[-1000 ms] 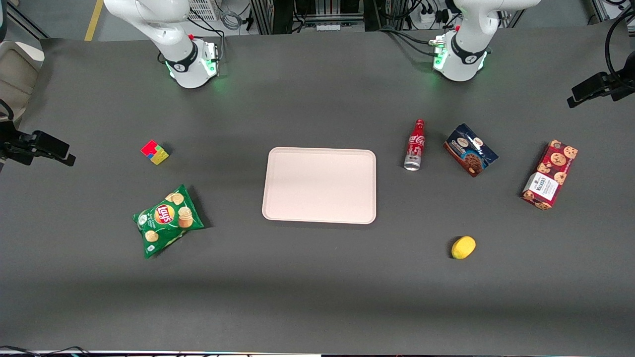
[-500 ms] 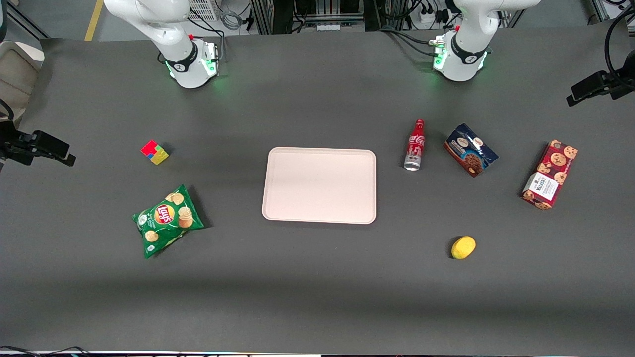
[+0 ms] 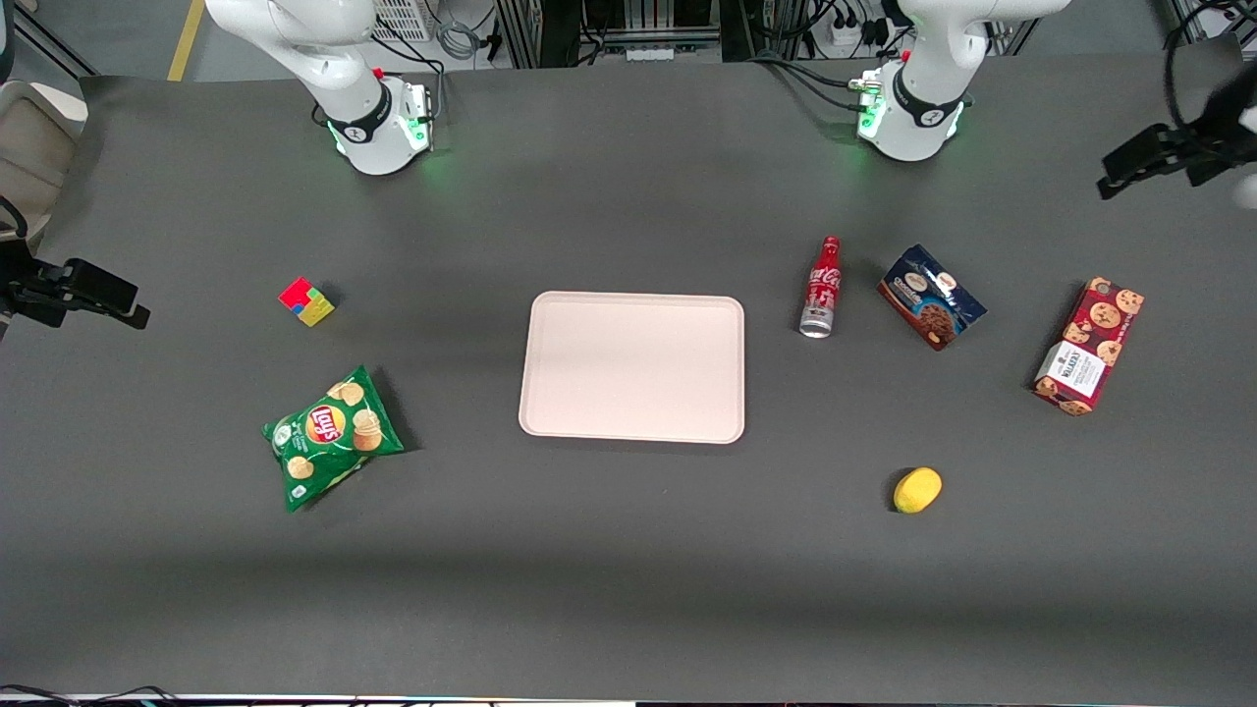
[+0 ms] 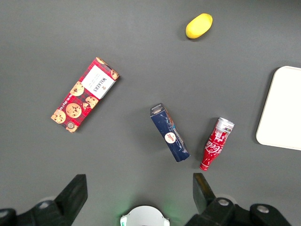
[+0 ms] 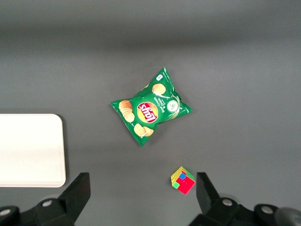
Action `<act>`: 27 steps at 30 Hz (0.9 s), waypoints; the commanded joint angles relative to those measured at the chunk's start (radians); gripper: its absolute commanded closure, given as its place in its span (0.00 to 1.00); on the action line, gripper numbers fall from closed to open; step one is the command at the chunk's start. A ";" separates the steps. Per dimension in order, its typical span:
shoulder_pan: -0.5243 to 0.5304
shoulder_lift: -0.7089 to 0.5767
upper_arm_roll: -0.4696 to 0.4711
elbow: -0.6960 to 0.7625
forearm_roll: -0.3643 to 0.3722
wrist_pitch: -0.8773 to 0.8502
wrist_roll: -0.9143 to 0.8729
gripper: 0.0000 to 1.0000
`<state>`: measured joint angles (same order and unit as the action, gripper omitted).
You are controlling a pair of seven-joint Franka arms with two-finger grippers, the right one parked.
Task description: Place cookie box on tray
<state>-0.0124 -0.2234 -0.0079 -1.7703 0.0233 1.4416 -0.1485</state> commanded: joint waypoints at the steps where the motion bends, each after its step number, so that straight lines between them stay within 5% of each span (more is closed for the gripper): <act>1: 0.006 -0.002 -0.004 0.005 0.015 -0.020 -0.013 0.00; 18: 0.009 0.001 0.002 0.006 0.012 -0.027 -0.022 0.00; 27: 0.005 -0.016 -0.021 -0.087 0.003 -0.049 -0.363 0.00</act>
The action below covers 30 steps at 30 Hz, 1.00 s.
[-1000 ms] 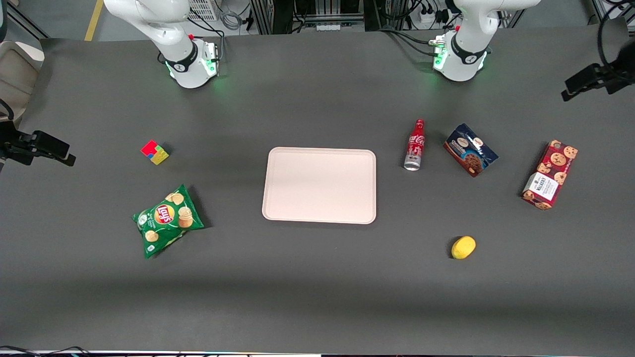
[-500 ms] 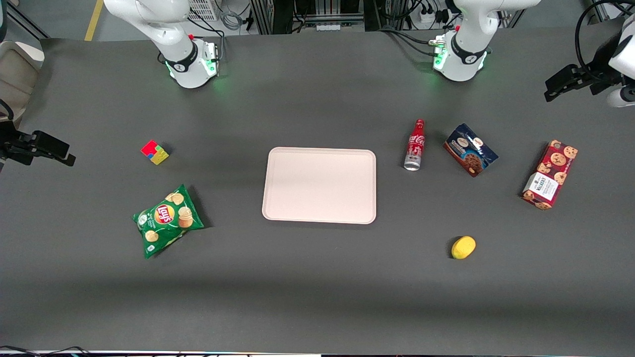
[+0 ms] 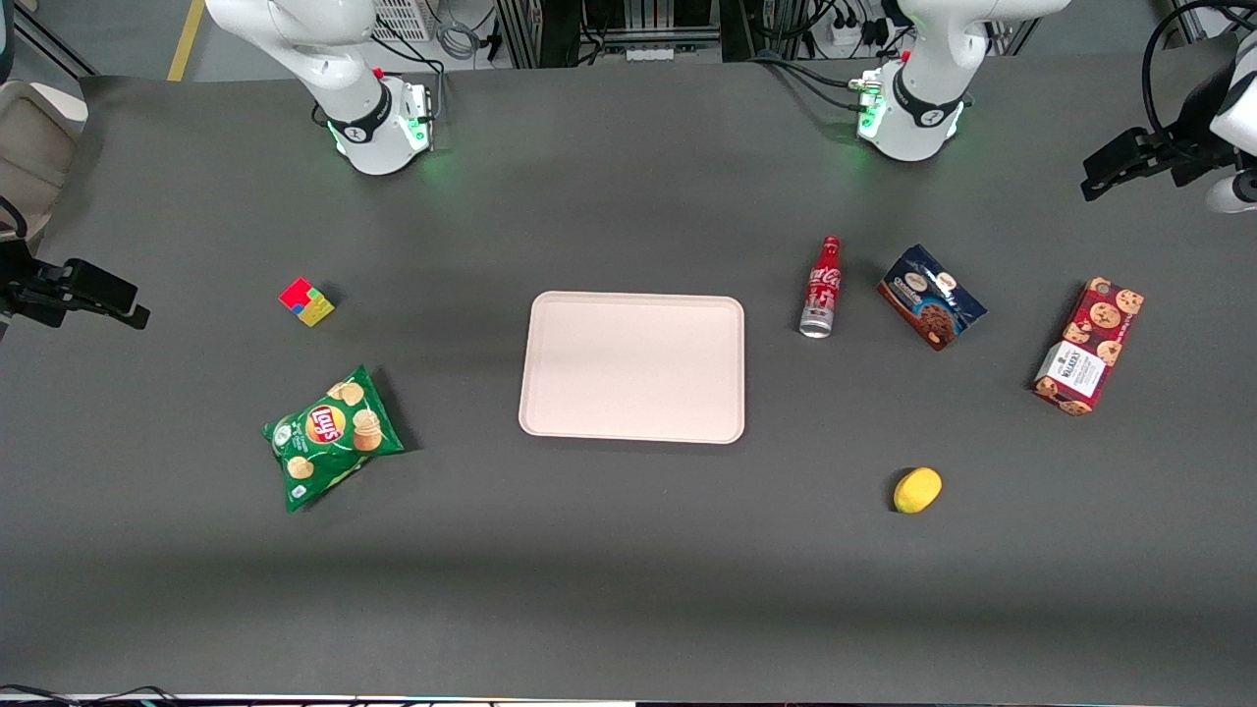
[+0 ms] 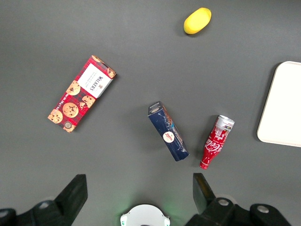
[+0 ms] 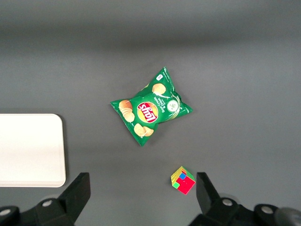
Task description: Place cookie box on tray
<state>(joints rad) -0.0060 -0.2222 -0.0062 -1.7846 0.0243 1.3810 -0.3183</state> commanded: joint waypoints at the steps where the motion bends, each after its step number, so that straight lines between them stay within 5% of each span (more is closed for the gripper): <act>1: -0.002 -0.014 -0.034 -0.088 0.002 0.027 -0.224 0.00; 7: 0.000 -0.009 -0.055 -0.265 -0.007 0.245 -0.347 0.00; 18: 0.003 -0.002 -0.052 -0.610 -0.006 0.686 -0.329 0.00; 30: 0.004 -0.026 -0.044 -0.868 -0.004 0.978 -0.303 0.00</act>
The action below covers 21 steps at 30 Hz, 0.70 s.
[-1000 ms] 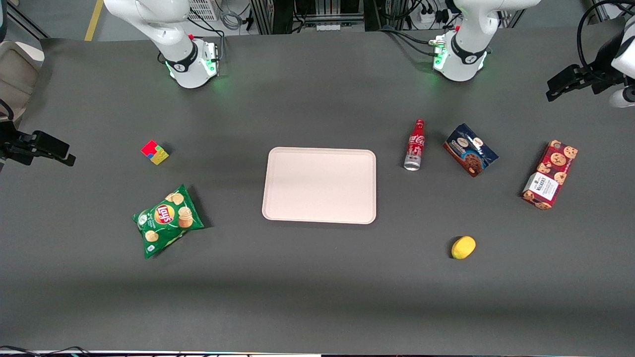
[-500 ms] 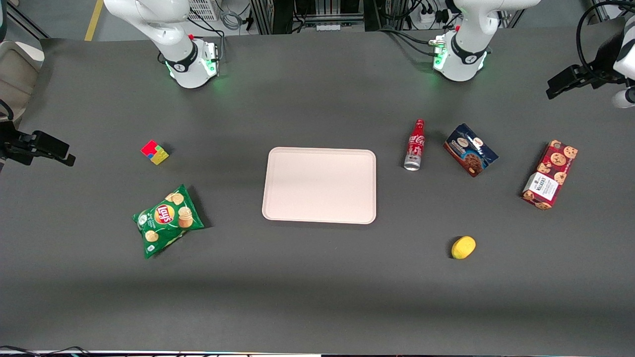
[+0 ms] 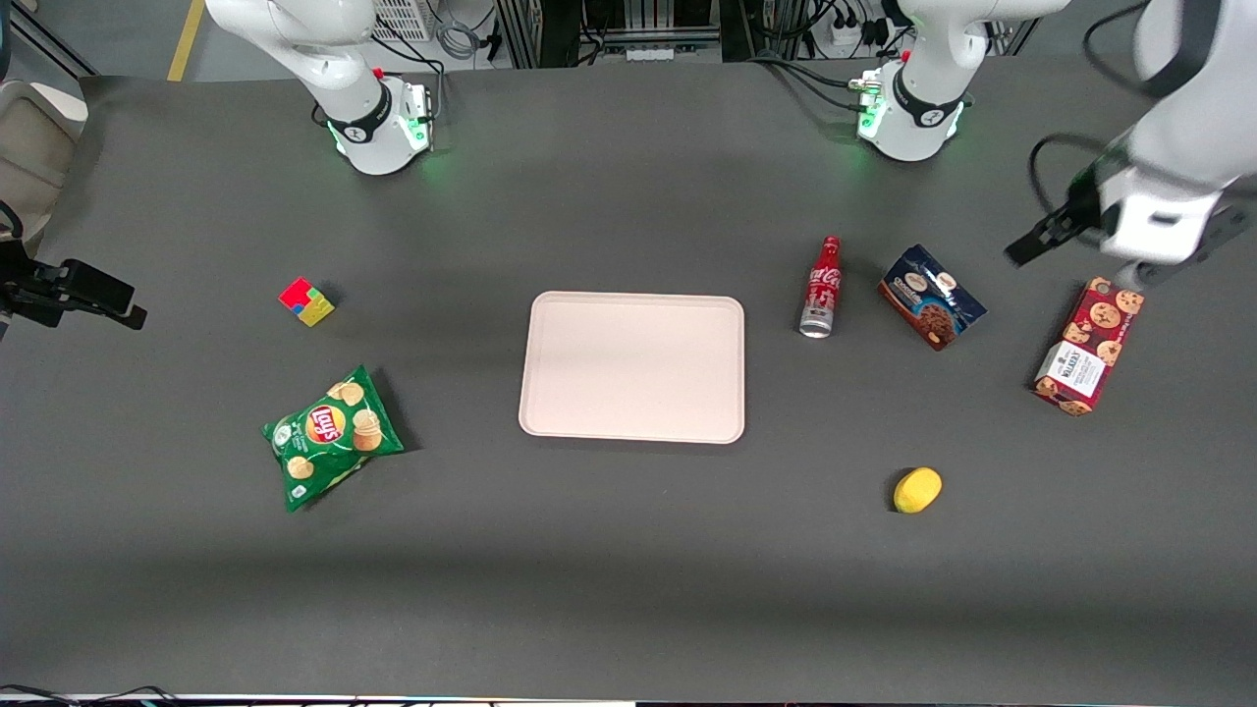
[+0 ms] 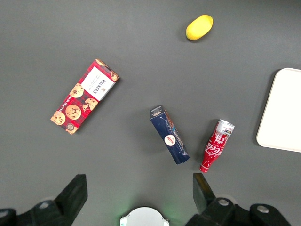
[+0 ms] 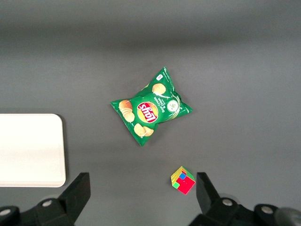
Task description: Place cookie box on tray
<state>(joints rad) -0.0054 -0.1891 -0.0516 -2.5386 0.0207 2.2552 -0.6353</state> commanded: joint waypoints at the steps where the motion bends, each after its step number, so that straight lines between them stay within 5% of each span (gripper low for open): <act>1: 0.004 -0.056 0.001 -0.126 -0.001 0.127 0.016 0.00; 21: 0.021 0.114 0.013 -0.203 -0.001 0.489 -0.001 0.01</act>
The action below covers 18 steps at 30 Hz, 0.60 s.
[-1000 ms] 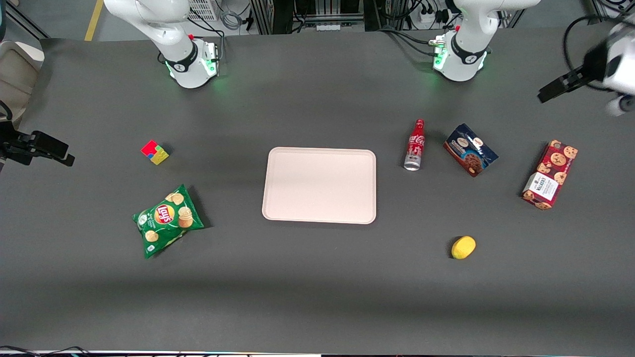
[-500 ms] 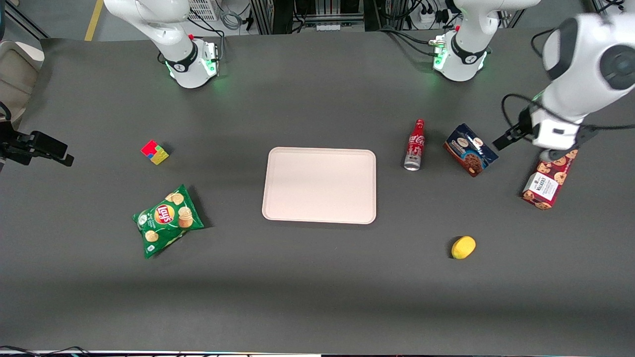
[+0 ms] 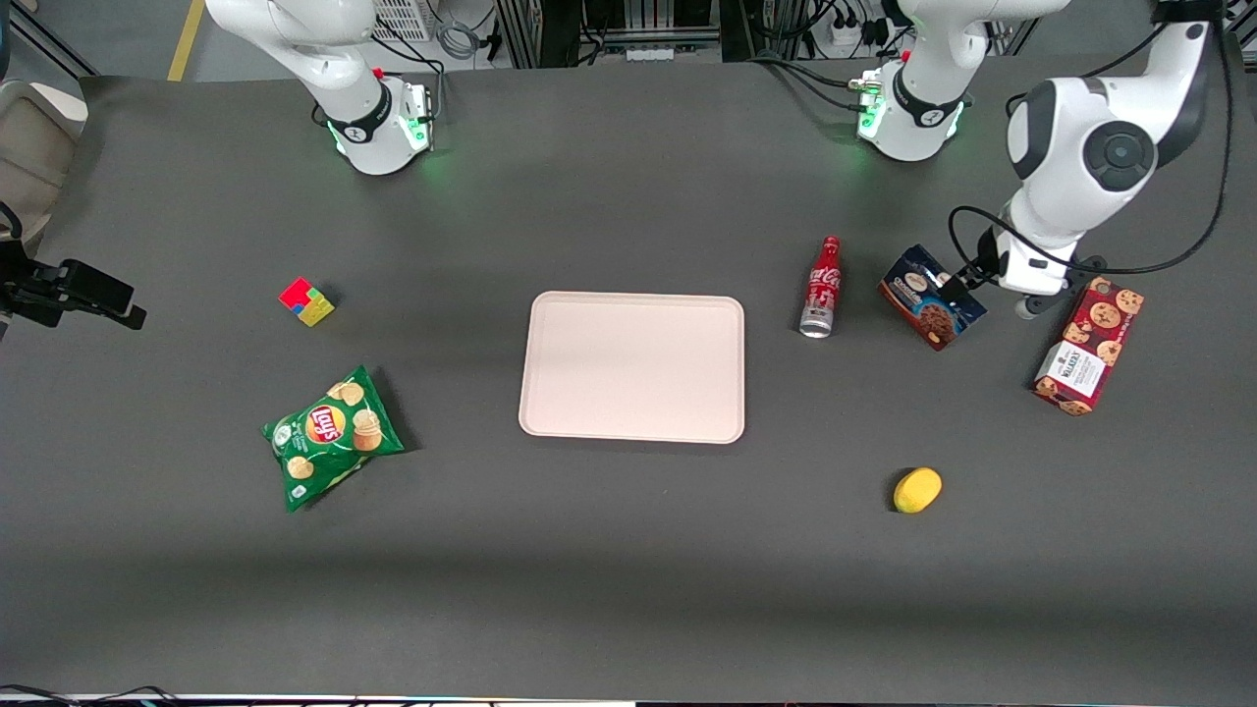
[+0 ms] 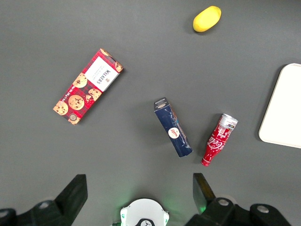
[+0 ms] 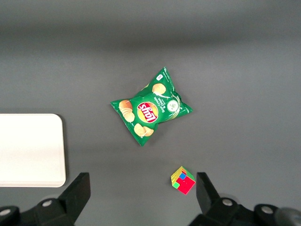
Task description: Place cookie box on tray
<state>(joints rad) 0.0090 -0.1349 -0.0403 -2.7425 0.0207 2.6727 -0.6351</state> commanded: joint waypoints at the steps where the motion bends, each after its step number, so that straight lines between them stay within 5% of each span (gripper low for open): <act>1: 0.006 0.066 0.004 0.001 -0.001 0.082 -0.001 0.04; 8: 0.006 0.095 0.004 0.001 -0.002 0.116 -0.005 0.32; 11: 0.005 0.094 0.004 0.001 -0.001 0.115 -0.029 0.61; 13: 0.003 0.094 0.002 0.003 -0.001 0.112 -0.038 0.72; 18: 0.002 0.090 0.000 0.014 -0.001 0.099 -0.035 0.74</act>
<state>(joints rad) 0.0108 -0.0381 -0.0356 -2.7397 0.0205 2.7786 -0.6495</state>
